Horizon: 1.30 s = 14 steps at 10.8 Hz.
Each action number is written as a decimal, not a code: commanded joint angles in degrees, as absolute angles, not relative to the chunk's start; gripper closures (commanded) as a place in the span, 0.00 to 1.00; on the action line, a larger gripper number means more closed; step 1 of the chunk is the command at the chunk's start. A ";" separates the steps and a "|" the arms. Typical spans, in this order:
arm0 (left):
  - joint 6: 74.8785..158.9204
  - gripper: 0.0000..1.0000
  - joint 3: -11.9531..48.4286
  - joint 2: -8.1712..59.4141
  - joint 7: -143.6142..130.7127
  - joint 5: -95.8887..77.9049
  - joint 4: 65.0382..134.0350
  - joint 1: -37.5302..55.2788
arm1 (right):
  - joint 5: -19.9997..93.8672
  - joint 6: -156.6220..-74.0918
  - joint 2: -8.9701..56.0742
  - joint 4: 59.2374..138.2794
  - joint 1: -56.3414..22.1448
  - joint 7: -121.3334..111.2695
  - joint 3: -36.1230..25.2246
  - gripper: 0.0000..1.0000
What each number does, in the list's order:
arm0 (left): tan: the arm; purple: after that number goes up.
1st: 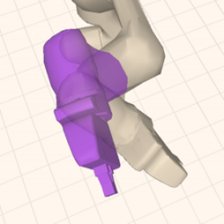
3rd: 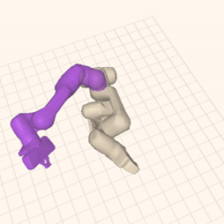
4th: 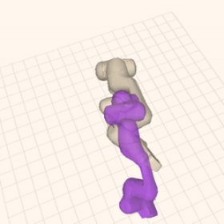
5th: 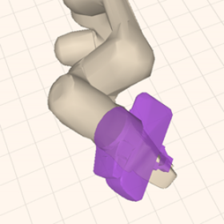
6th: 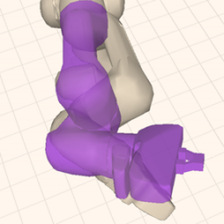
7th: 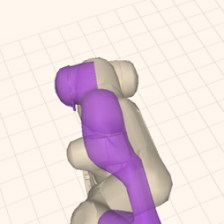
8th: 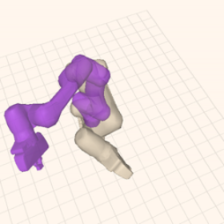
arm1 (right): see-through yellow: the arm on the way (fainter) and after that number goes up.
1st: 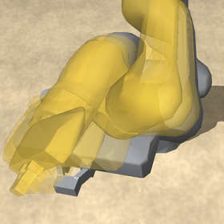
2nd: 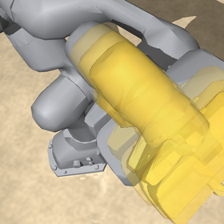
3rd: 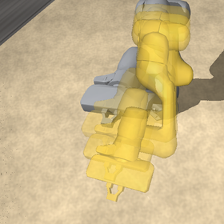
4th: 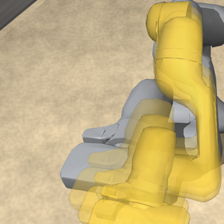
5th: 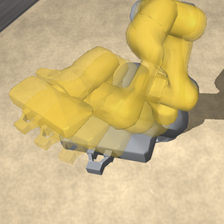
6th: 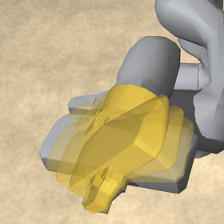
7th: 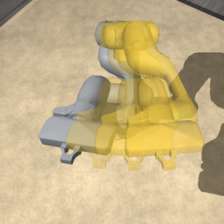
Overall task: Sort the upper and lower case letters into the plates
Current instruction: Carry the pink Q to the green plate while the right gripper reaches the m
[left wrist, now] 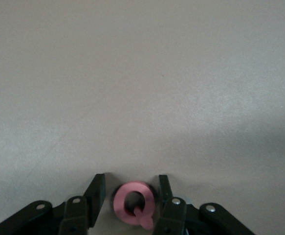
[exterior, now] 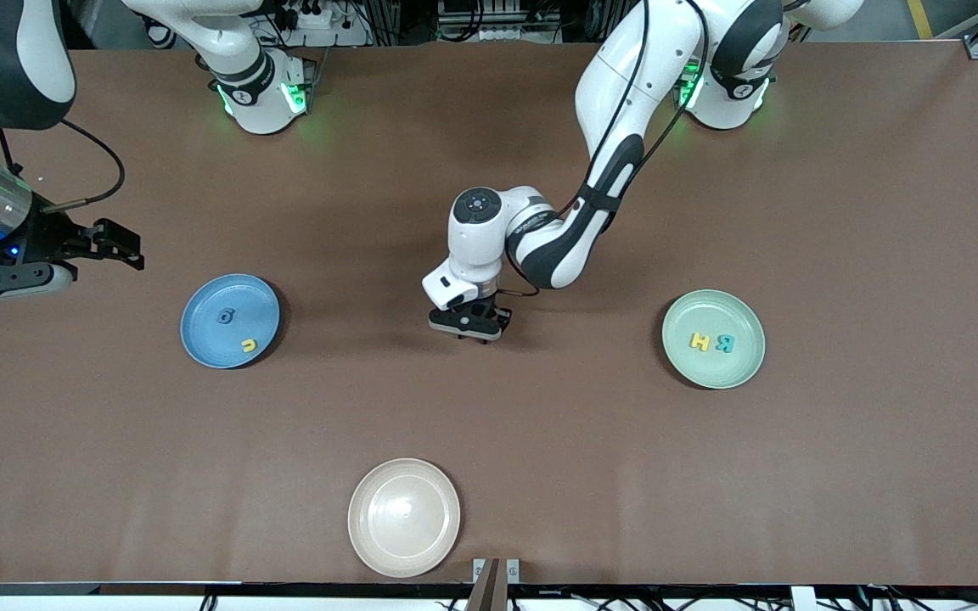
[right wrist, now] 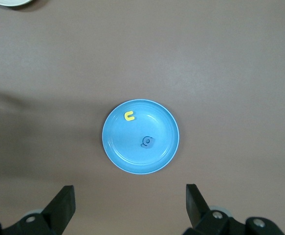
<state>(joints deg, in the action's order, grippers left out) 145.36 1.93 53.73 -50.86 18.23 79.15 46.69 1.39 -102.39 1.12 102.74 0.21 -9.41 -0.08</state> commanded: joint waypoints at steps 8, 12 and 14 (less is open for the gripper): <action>143.27 1.00 1.76 53.53 -52.56 19.78 79.80 46.85 | 3.43 -102.22 1.85 102.74 0.62 -8.44 0.62 0.00; 134.93 1.00 1.85 50.11 -44.83 18.98 79.80 42.99 | 3.60 -102.39 3.07 102.74 -1.84 -3.01 1.67 0.00; 129.31 1.00 2.02 47.82 -39.33 18.90 79.80 39.66 | 3.69 -102.57 4.65 102.66 -4.65 1.65 1.67 0.00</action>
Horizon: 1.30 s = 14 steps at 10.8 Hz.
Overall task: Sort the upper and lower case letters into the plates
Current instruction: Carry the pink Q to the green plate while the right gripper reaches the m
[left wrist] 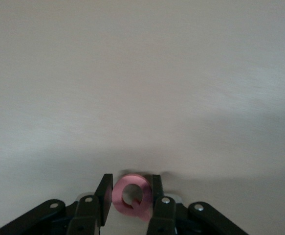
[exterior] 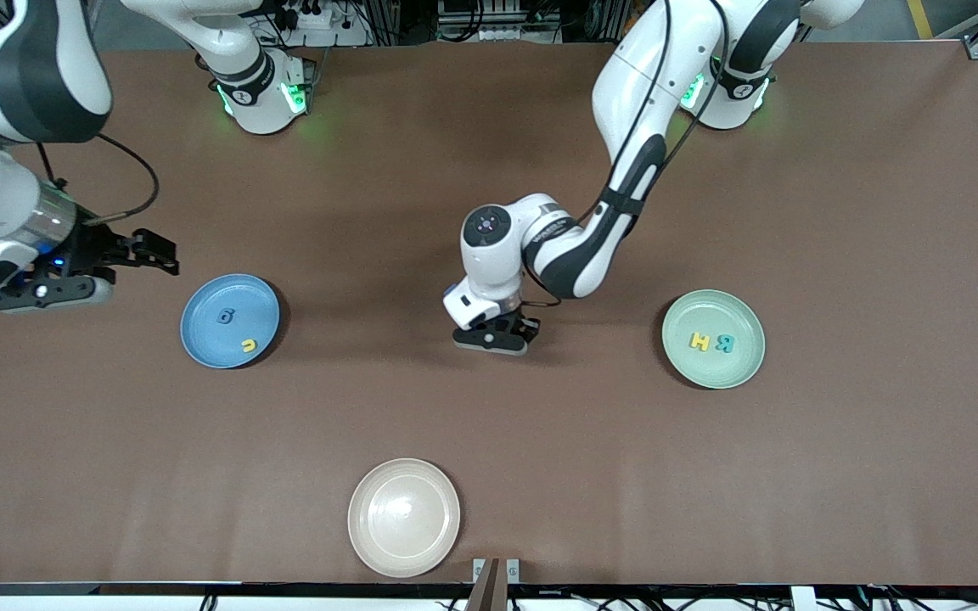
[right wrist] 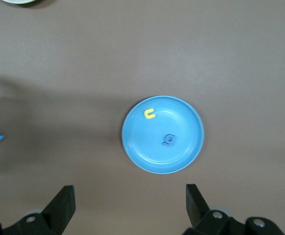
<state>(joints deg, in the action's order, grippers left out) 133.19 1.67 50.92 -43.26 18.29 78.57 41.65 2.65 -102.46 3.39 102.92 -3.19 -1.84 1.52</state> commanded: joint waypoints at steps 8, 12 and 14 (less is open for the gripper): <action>123.13 1.00 5.80 35.87 -13.48 17.93 95.60 19.18 | 3.60 -111.87 16.07 102.30 -22.04 37.31 3.08 0.00; 125.42 1.00 5.98 30.16 -6.07 18.11 105.10 12.66 | 3.52 -123.80 23.10 102.13 -31.88 56.11 3.16 0.00; 125.60 1.00 9.81 28.40 -5.98 17.49 108.27 7.33 | 3.51 -129.44 26.44 101.87 -35.40 64.65 3.16 0.00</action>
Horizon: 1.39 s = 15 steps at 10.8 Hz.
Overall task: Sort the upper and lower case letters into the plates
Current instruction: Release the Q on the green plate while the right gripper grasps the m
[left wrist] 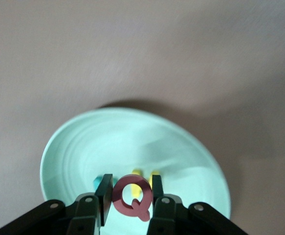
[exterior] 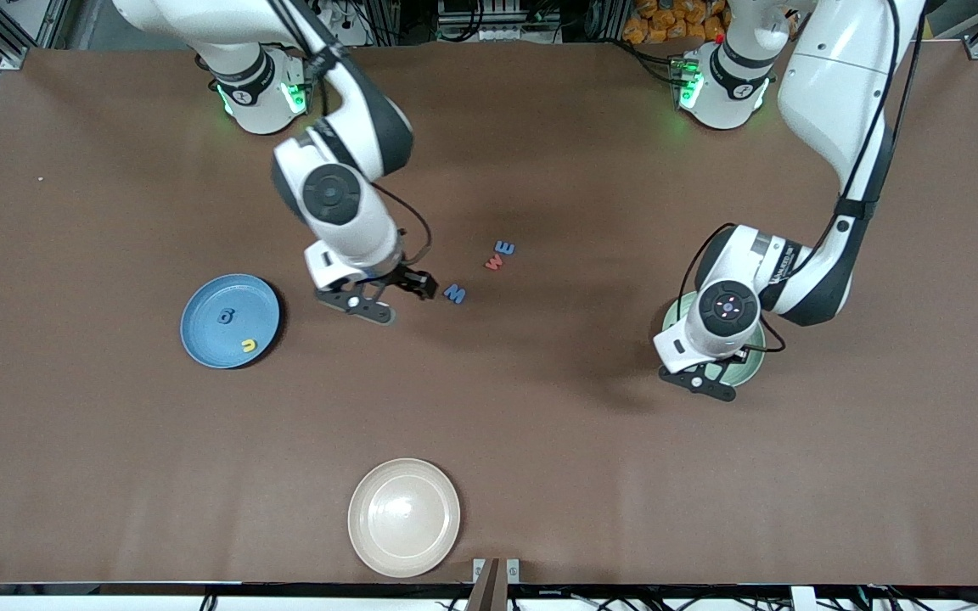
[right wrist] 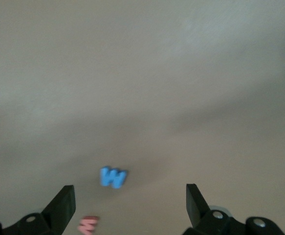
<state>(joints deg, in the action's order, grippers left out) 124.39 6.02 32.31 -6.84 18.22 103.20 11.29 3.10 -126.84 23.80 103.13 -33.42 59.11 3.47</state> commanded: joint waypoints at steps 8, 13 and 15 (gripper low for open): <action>125.68 0.00 21.80 27.68 -7.29 16.35 111.62 -6.68 | -8.52 -136.67 35.68 99.15 -41.66 92.89 8.35 0.15; 125.68 0.00 22.24 30.23 -20.01 15.03 105.40 -0.45 | -8.70 -141.24 39.89 97.74 -42.63 94.92 8.70 0.26; 125.77 0.00 22.15 32.42 -25.64 14.59 101.88 2.27 | -8.70 -141.24 40.34 97.82 -42.28 95.19 9.49 0.32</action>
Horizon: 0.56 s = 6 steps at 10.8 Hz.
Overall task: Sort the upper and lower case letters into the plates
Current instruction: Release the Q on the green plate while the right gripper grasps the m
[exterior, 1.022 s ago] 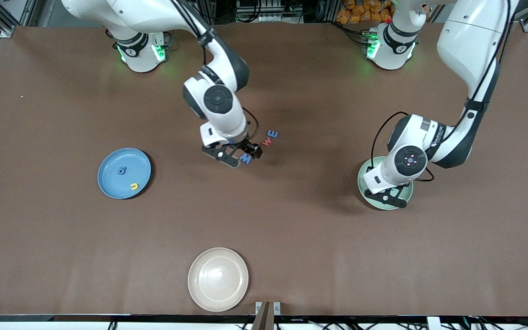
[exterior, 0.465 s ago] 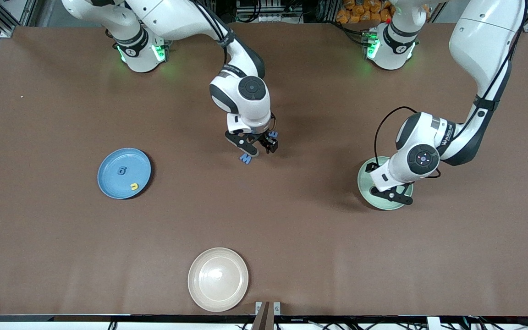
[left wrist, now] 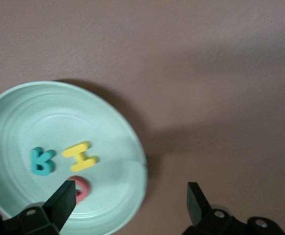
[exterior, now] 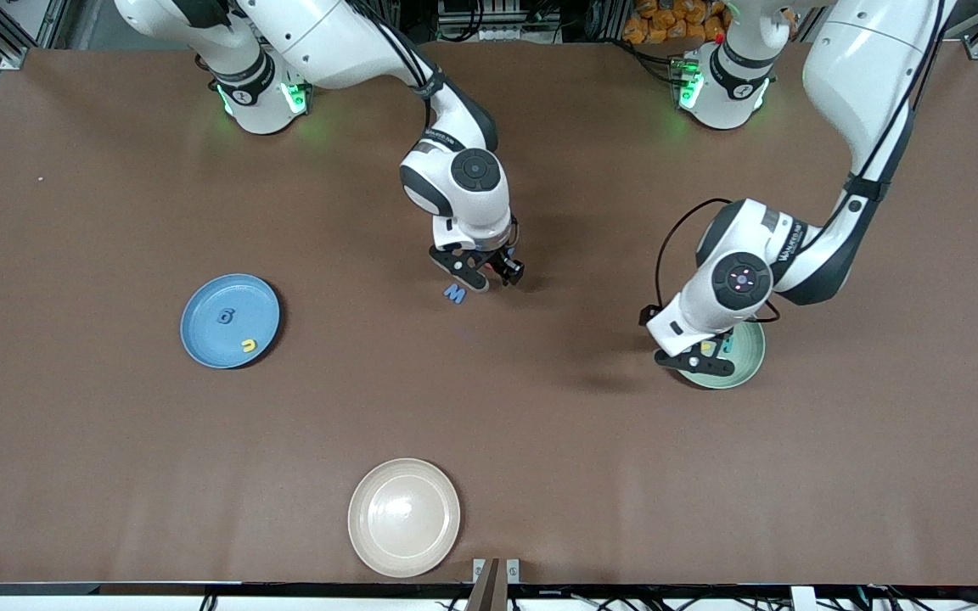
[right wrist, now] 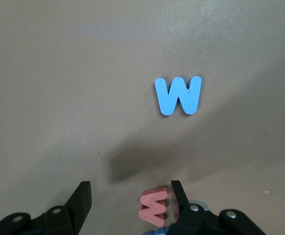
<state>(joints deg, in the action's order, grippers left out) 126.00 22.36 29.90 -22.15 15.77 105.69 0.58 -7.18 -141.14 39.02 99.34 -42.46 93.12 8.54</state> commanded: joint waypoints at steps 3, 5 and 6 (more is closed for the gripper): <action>125.86 0.00 22.15 32.70 -29.79 14.33 99.50 3.25 | -8.70 -141.07 40.69 97.91 -41.92 95.19 10.10 0.34; 125.86 0.00 22.15 33.39 -31.46 12.57 98.36 5.00 | -8.79 -141.15 40.78 97.91 -41.75 95.36 10.46 0.34; 125.86 0.00 22.15 34.44 -32.94 12.48 97.65 6.23 | -8.79 -141.07 40.96 97.91 -41.66 95.36 10.72 0.38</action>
<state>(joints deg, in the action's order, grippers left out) 126.02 22.38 32.55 -30.25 13.50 99.87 3.96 -7.19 -141.16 39.72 99.28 -42.46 93.62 9.48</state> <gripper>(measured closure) 0.000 0.344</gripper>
